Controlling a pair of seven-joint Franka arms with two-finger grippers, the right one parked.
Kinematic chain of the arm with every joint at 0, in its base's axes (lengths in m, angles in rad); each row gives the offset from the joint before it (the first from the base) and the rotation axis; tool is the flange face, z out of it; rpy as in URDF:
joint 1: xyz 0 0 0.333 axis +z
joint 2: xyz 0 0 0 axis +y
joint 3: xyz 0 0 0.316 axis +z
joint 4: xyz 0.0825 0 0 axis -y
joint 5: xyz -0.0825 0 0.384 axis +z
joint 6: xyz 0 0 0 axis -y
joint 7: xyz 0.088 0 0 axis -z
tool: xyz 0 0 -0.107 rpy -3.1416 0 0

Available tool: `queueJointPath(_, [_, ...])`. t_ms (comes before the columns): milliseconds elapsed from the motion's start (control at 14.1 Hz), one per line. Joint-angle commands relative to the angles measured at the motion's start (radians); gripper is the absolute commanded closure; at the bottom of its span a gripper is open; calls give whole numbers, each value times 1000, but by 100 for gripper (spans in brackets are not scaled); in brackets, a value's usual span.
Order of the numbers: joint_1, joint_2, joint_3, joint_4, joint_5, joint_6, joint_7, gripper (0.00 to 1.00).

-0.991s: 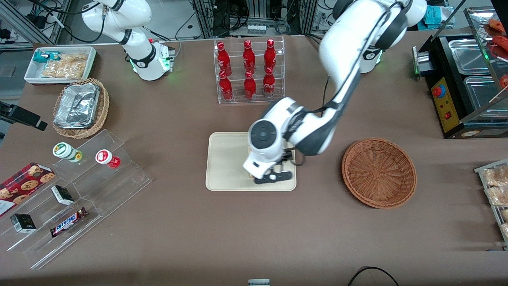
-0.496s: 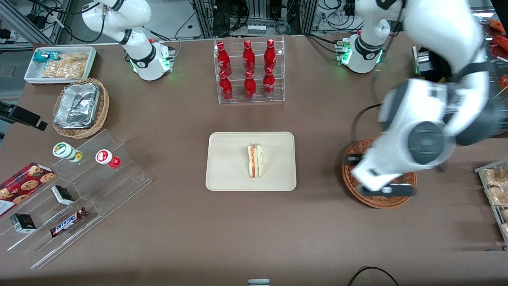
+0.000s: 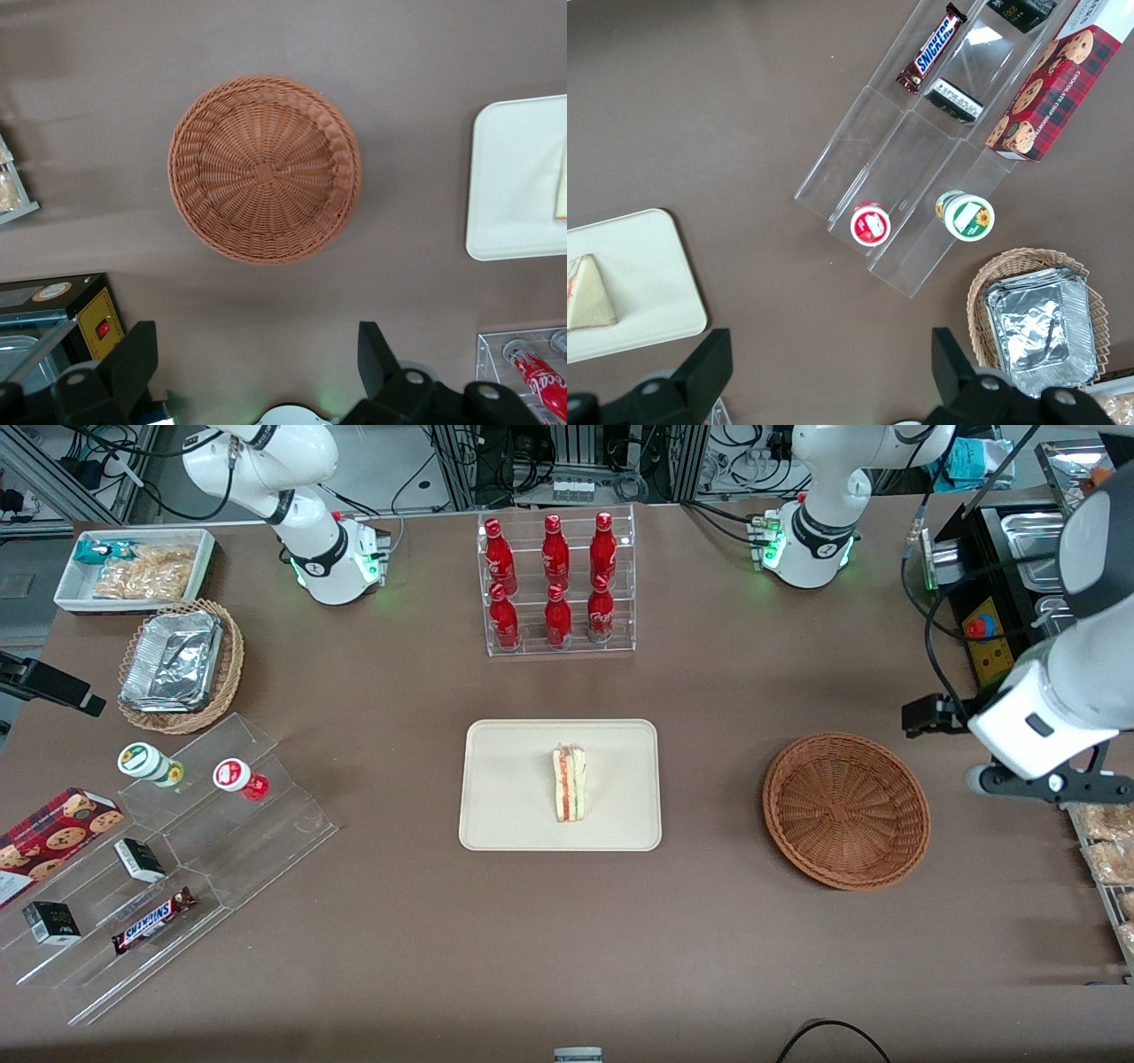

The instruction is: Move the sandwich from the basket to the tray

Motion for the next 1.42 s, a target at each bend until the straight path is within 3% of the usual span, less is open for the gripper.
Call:
queueJointPath(0, [-10, -19, -5, -34, -4, -12, 0, 0])
queueJointPath(212, [-1, -96, 0, -131, -1, -112, -2, 0])
queueJointPath(496, [30, -283, 0, -426, -5, 116, -48, 0])
queueJointPath(637, [28, -289, -2, -423, -17, 111, -132, 0])
queueJointPath(991, [34, -315, 3, -423, -33, 72, -41, 0])
queueJointPath(1345, [31, -314, 0, -414, -36, 72, -83, 0])
